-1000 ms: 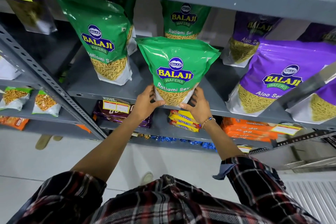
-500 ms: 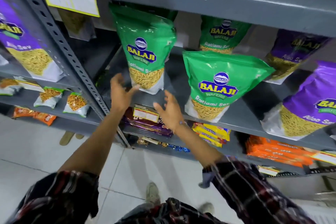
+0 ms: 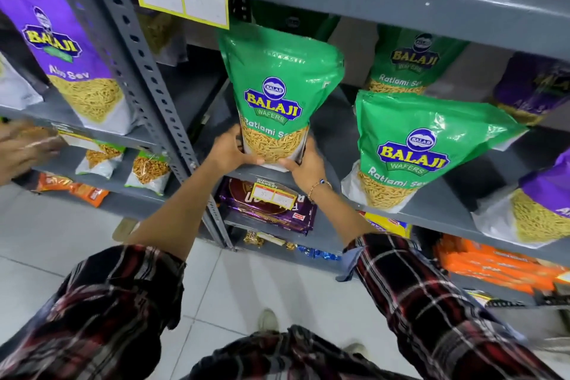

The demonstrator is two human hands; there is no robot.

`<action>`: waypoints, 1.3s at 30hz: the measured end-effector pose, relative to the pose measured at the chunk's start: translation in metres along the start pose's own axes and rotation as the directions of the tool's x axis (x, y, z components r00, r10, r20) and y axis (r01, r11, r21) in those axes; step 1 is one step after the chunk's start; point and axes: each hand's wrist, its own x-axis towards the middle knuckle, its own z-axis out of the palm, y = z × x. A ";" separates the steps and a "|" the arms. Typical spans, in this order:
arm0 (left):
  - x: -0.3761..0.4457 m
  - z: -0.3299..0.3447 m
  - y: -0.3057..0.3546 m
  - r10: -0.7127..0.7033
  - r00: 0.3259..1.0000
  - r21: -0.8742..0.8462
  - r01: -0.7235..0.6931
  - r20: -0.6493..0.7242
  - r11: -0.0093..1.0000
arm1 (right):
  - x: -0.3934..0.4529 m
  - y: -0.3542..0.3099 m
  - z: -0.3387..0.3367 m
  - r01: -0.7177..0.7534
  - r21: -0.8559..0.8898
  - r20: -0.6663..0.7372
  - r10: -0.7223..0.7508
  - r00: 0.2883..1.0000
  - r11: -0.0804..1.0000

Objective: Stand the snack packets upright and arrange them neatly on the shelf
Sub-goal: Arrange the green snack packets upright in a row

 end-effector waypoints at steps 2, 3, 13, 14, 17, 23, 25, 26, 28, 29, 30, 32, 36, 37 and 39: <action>-0.010 -0.002 -0.005 0.006 1.000 0.017 -0.006 -0.008 1.000 | -0.009 0.000 0.002 0.016 -0.020 0.008 -0.016 1.000 1.000; -0.014 -0.003 -0.007 0.013 1.000 0.007 -0.013 -0.015 1.000 | -0.012 0.000 0.003 0.017 -0.028 0.013 -0.016 1.000 0.999; -0.033 -0.004 -0.018 0.045 0.999 -0.067 -0.045 -0.002 0.997 | -0.043 -0.026 -0.005 -0.064 -0.074 0.111 0.072 0.991 0.995; -0.033 -0.003 -0.019 0.051 0.999 -0.076 -0.051 -0.001 0.996 | -0.048 -0.036 -0.009 -0.078 -0.076 0.125 0.087 0.988 0.994; -0.039 0.000 -0.017 0.069 0.997 -0.129 -0.063 0.042 0.990 | -0.077 -0.081 -0.033 -0.088 -0.275 0.149 0.133 0.980 0.957; -0.039 0.013 -0.016 0.052 0.999 -0.287 -0.048 0.008 0.957 | -0.088 -0.184 -0.093 0.443 -0.708 0.000 -0.628 0.779 0.550; -0.040 0.013 -0.016 0.055 0.998 -0.286 -0.057 -0.013 0.957 | -0.056 -0.188 -0.099 0.366 -0.818 0.028 -0.604 0.797 0.445; -0.040 0.013 -0.017 0.050 0.998 -0.281 -0.056 -0.027 0.958 | -0.044 -0.186 -0.100 0.330 -0.843 0.046 -0.556 0.830 0.424; -0.040 0.012 -0.017 0.049 0.998 -0.261 -0.060 -0.048 0.963 | -0.026 -0.185 -0.100 0.297 -0.873 0.061 -0.517 0.854 0.388; -0.042 0.011 -0.016 0.053 0.997 -0.252 -0.065 -0.053 0.965 | -0.022 -0.186 -0.100 0.290 -0.874 0.054 -0.515 0.855 0.390; -0.042 0.011 -0.014 0.060 0.997 -0.244 -0.072 -0.056 0.967 | -0.018 -0.187 -0.101 0.288 -0.868 0.040 -0.521 0.853 0.405; -0.042 0.012 -0.011 0.074 0.995 -0.220 -0.086 -0.061 0.972 | -0.017 -0.187 -0.100 0.292 -0.850 0.015 -0.534 0.845 0.439; -0.041 0.011 -0.012 0.089 0.995 -0.191 -0.098 -0.052 0.977 | -0.019 -0.181 -0.093 0.292 -0.824 -0.039 -0.562 0.826 0.486; -0.040 0.010 -0.013 0.084 0.995 -0.186 -0.091 -0.048 0.978 | -0.020 -0.183 -0.093 0.294 -0.836 -0.028 -0.571 0.821 0.463; -0.039 0.009 -0.012 0.082 0.996 -0.168 -0.088 -0.045 0.982 | -0.021 -0.195 -0.087 0.325 -0.844 0.023 -0.576 0.817 0.427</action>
